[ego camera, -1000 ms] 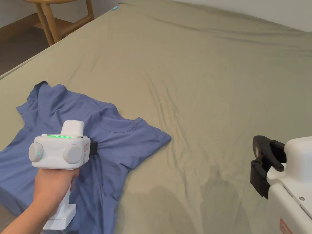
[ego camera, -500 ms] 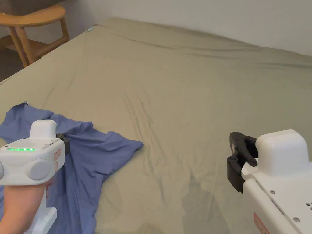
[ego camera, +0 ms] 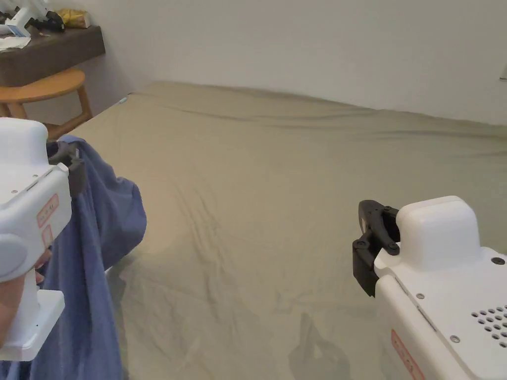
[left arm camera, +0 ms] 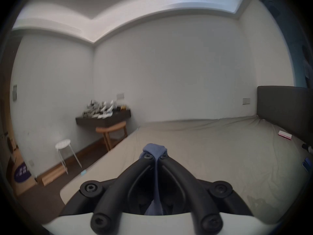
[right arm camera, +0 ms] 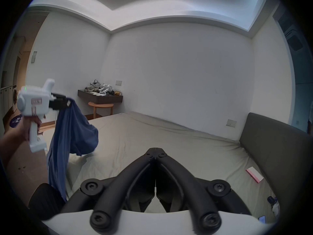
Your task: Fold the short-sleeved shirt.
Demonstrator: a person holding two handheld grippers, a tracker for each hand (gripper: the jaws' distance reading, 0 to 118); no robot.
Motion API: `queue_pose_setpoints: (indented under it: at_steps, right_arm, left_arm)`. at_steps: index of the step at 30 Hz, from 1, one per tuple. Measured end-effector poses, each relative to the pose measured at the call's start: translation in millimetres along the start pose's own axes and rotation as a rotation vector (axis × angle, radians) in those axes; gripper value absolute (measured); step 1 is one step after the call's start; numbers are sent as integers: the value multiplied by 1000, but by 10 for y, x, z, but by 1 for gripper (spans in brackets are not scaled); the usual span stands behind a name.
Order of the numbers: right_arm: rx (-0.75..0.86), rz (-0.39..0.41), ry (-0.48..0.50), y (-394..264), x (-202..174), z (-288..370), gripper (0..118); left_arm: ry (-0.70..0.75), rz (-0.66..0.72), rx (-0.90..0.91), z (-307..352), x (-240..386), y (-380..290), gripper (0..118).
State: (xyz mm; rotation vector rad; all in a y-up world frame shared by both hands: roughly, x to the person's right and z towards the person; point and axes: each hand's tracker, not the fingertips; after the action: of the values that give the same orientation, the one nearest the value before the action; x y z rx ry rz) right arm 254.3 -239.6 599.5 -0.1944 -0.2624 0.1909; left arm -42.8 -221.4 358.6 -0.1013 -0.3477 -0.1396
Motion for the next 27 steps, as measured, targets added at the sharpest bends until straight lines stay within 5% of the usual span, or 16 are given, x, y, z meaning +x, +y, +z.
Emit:
queue_pose_setpoints:
  at_steps: [14,21,27]
  right_arm:
    - [45,-124,-197,-11,776,516,1]
    - [-12,-105,-350,-277,1258,734,1]
    - [-85,-149,-420,-610,1628,769,1]
  left_arm:
    - [-234,-290,340,213,1238,1861,0]
    - [-437,-345,308,-254,2348,1889,0]
    - [-537,-464,181,-812,3488,1166,0]
